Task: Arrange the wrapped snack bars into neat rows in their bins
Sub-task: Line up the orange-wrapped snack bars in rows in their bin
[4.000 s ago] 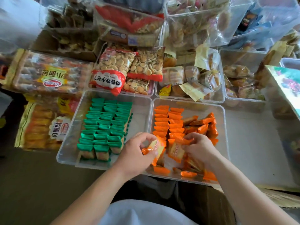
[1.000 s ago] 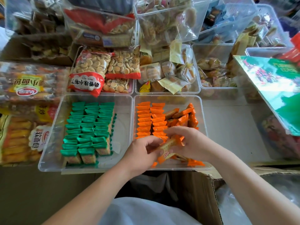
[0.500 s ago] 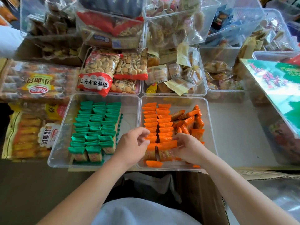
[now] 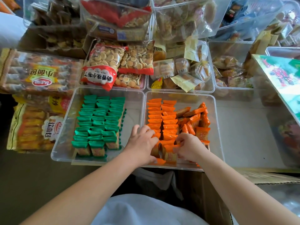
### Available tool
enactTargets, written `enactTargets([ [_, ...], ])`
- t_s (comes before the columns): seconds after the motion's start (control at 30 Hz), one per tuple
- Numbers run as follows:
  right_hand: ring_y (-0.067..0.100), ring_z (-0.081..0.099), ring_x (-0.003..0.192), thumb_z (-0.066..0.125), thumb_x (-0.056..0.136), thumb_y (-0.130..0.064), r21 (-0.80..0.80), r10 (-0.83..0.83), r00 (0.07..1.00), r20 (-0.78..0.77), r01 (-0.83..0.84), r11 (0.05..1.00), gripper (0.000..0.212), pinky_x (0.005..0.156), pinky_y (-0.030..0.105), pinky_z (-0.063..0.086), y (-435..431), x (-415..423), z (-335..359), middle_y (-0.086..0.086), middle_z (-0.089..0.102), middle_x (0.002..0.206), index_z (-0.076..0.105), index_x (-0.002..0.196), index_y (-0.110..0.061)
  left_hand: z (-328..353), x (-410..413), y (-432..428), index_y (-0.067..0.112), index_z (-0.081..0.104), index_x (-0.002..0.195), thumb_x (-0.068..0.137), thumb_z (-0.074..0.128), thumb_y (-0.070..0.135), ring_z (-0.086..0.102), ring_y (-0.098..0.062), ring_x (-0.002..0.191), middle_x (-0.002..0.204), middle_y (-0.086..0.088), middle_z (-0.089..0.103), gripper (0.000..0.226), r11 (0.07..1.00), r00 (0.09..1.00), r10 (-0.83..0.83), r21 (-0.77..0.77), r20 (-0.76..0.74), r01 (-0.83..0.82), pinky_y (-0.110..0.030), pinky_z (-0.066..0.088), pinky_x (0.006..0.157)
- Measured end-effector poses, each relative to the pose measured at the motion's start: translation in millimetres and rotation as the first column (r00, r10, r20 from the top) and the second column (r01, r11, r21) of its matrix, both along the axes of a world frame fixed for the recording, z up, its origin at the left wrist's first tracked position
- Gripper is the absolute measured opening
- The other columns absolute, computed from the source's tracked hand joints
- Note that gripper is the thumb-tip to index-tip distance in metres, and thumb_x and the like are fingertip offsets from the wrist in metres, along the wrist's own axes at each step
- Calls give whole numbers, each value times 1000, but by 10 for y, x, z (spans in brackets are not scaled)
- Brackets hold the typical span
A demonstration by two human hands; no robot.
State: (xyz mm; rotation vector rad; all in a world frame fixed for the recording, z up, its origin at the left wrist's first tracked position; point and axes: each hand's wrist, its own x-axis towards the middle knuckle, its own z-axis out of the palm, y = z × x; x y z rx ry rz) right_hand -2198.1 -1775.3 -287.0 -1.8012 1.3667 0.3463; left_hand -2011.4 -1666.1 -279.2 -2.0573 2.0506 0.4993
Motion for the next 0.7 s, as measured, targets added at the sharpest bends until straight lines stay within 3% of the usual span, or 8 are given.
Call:
enactTargets([
  [0.07,20,72,91,74,93,-30,33,-46,999,24,46,998,42,72,29,63,-15,-8,-37,2,70,110,57,132,-29,-3,5,-54,27,60,136,80,72,70,29,-25,144,145,2,50,72,999,999,7,43,45,-9,-60,6,124],
  [0.13,20,73,92,72,95,-32,47,-35,999,19,34,998,44,76,31,64,-42,-9,-59,2,71,111,59,137,-27,-3,5,-102,25,62,132,89,70,57,34,-25,140,137,2,55,55,999,998,34,39,55,-37,-58,5,126],
  [0.27,15,71,82,70,96,-33,40,34,999,-12,-34,999,34,69,26,60,-64,40,-35,-3,70,100,65,128,-23,-21,-10,-179,23,66,122,98,64,33,40,-25,132,126,2,59,26,997,995,80,-10,58,-80,-55,12,125],
  [0.37,13,66,82,68,97,-32,-28,84,994,-75,-87,996,25,72,25,59,-52,119,-43,-4,67,98,69,120,-22,-36,-7,-205,23,66,121,100,63,27,40,-24,132,125,2,59,22,995,995,102,-8,13,-102,-56,9,125],
  [0.47,17,66,86,67,97,-37,-46,107,986,-126,-113,992,26,79,30,61,-14,154,-41,-4,66,98,68,119,-22,-69,34,-143,24,68,123,97,68,32,40,-18,134,124,7,59,27,995,992,95,-33,-80,-98,-56,-10,126],
  [0.53,16,67,84,67,96,-45,-90,122,984,-132,-134,987,28,75,28,60,-18,148,14,-6,66,95,67,115,-24,-101,67,-74,25,70,119,94,71,34,45,-15,130,119,10,61,27,988,987,80,-119,-143,-98,-54,-16,126],
  [0.7,12,65,79,70,93,-48,-203,73,997,-30,-78,976,23,62,24,52,-199,34,315,-9,68,89,72,103,-28,-64,-11,-70,23,72,120,87,80,27,57,-16,118,117,6,65,34,955,943,77,-246,-325,-163,-45,10,130],
])
